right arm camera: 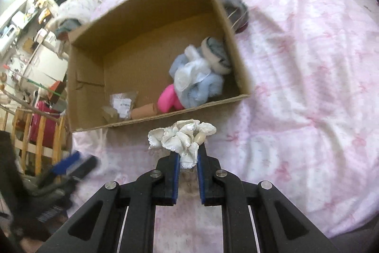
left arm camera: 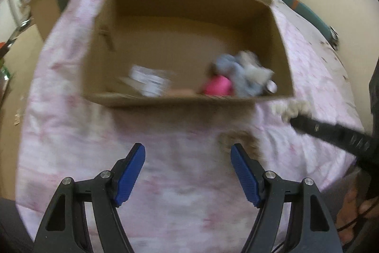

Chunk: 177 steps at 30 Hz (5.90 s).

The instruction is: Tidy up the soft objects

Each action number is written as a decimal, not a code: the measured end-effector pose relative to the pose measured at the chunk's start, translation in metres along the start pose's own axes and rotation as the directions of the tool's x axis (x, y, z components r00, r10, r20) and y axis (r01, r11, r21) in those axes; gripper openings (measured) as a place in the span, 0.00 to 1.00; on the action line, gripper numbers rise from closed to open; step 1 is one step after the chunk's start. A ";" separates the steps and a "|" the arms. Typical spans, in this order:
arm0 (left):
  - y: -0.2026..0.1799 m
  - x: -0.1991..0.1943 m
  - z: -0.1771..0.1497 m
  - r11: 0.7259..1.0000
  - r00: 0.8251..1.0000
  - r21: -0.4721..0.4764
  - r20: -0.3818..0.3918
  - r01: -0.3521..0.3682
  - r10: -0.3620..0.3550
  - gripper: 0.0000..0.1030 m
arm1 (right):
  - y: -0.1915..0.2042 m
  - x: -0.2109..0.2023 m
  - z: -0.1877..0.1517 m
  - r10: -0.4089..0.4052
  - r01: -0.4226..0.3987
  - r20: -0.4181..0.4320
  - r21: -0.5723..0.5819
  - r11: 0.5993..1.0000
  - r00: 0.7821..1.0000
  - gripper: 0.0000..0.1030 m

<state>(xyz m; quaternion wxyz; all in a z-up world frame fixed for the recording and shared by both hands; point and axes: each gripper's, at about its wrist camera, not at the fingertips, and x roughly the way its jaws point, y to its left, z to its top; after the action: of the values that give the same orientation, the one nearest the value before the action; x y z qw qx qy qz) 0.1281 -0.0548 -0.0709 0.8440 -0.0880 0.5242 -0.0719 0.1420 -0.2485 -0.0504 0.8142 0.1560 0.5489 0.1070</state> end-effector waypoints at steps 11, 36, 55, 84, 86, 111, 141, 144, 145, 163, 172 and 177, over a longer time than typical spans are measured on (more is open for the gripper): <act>-0.066 0.068 -0.015 0.997 0.979 -0.047 -0.190 0.067 -0.075 0.70 | -0.052 -0.020 -0.004 0.005 -0.014 0.072 0.128 0.992 0.997 0.14; -0.034 0.048 -0.012 0.999 0.984 -0.034 -0.179 -0.006 0.000 0.08 | -0.050 -0.026 -0.008 0.059 -0.069 0.092 0.112 0.991 0.994 0.14; 0.052 -0.078 0.020 0.983 0.980 -0.028 0.078 -0.180 0.182 0.08 | -0.001 -0.018 -0.013 0.070 -0.065 0.081 -0.061 0.996 0.994 0.14; 0.054 0.005 0.101 0.988 0.964 0.042 0.230 -0.148 0.134 0.08 | 0.020 0.043 0.067 0.098 -0.078 0.128 -0.157 0.985 0.987 0.14; 0.056 0.007 0.101 0.989 0.965 0.027 0.222 -0.148 0.138 0.08 | 0.018 0.043 0.067 0.107 -0.089 0.125 -0.144 0.986 0.986 0.15; 0.048 -0.043 0.087 0.988 0.957 -0.008 0.248 -0.156 0.153 0.59 | 0.038 0.021 0.059 0.225 -0.192 0.162 -0.197 0.961 0.961 0.78; 0.041 -0.148 -0.041 0.971 0.868 0.029 0.455 -0.239 0.200 0.99 | 0.059 -0.093 -0.060 -0.014 0.152 0.462 -0.262 0.953 0.887 1.00; 0.041 -0.141 -0.039 0.977 0.878 0.016 0.441 -0.213 0.184 0.99 | 0.060 -0.085 -0.057 -0.046 0.178 0.454 -0.252 0.951 0.890 1.00; 0.042 -0.139 -0.038 0.978 0.880 0.011 0.437 -0.209 0.184 0.99 | 0.060 -0.086 -0.057 -0.038 0.171 0.465 -0.247 0.954 0.885 1.00; 0.052 -0.136 -0.034 0.982 0.890 -0.023 0.420 -0.186 0.178 0.99 | 0.060 -0.084 -0.056 -0.067 0.199 0.461 -0.245 0.949 0.885 1.00; 0.053 -0.134 -0.038 0.981 0.891 -0.021 0.415 -0.193 0.184 0.99 | 0.060 -0.083 -0.055 -0.069 0.201 0.459 -0.245 0.948 0.886 1.00; 0.054 -0.133 -0.038 0.981 0.891 -0.026 0.414 -0.192 0.186 0.99 | 0.060 -0.083 -0.055 -0.069 0.200 0.461 -0.242 0.949 0.885 1.00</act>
<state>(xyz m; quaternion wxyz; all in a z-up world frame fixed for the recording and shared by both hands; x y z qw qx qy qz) 0.0373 0.0229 0.0164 0.9396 -0.0431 0.3385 0.0267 0.0601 -0.2137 0.0238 0.9376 0.0196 0.3358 0.0882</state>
